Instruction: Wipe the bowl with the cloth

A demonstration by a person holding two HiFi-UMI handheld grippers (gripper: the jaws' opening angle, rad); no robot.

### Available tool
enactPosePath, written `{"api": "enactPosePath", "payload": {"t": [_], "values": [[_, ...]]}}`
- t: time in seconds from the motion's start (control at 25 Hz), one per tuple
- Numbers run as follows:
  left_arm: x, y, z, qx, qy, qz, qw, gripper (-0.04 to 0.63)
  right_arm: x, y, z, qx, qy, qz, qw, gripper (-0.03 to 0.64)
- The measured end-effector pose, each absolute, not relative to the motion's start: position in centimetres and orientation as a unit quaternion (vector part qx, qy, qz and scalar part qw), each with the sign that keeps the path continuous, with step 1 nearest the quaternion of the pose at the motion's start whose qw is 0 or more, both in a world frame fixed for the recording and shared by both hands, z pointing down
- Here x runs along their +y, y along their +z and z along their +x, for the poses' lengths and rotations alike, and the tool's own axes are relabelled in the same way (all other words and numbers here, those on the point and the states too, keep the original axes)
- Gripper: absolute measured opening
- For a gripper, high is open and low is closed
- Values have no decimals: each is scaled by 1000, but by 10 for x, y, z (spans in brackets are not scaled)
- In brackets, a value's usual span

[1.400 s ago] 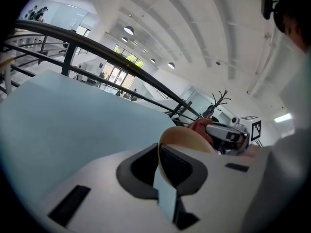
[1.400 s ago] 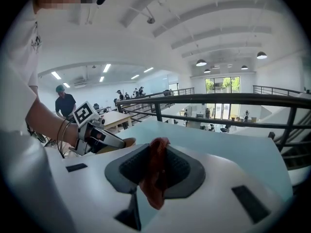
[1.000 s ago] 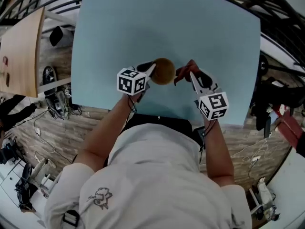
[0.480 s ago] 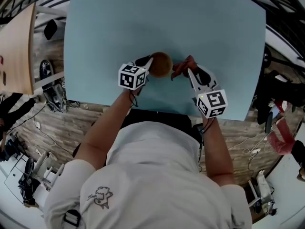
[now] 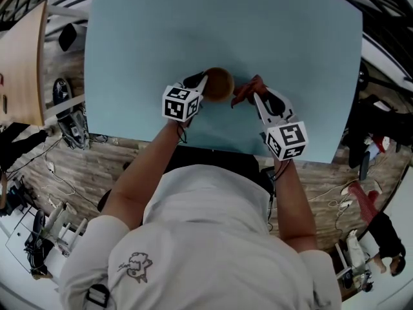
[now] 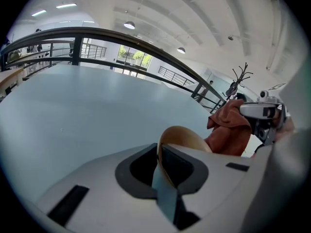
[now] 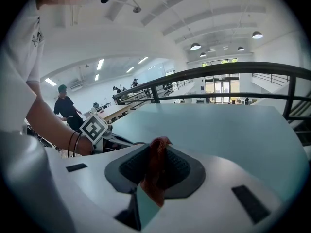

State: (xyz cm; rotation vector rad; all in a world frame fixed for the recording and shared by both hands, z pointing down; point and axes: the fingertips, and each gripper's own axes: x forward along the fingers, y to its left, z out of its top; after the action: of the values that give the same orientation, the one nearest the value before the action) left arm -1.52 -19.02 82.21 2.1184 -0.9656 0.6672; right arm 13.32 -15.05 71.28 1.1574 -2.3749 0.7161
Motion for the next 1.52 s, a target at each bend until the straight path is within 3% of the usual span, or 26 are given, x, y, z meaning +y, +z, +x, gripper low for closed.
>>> {"api": "enactPosePath", "payload": {"t": [0.28,0.52,0.76,1.04,1.52], "values": [[-190,814,-15,-363,253,829,343,121,-149,709,130,-853,249,414,200,94],[-195,786,-26,-366,242,839,320,129,-151,696,129,-853,236,423,196,94],[-191,731,-31,-365,214,856,297,103,-150,663,122,-858,213,432,181,94],[-172,646,-40,-356,175,882,256,24,-140,610,111,-859,180,451,162,94],[-130,567,-23,-356,104,901,226,14,-110,541,111,-878,126,442,136,94]]}}
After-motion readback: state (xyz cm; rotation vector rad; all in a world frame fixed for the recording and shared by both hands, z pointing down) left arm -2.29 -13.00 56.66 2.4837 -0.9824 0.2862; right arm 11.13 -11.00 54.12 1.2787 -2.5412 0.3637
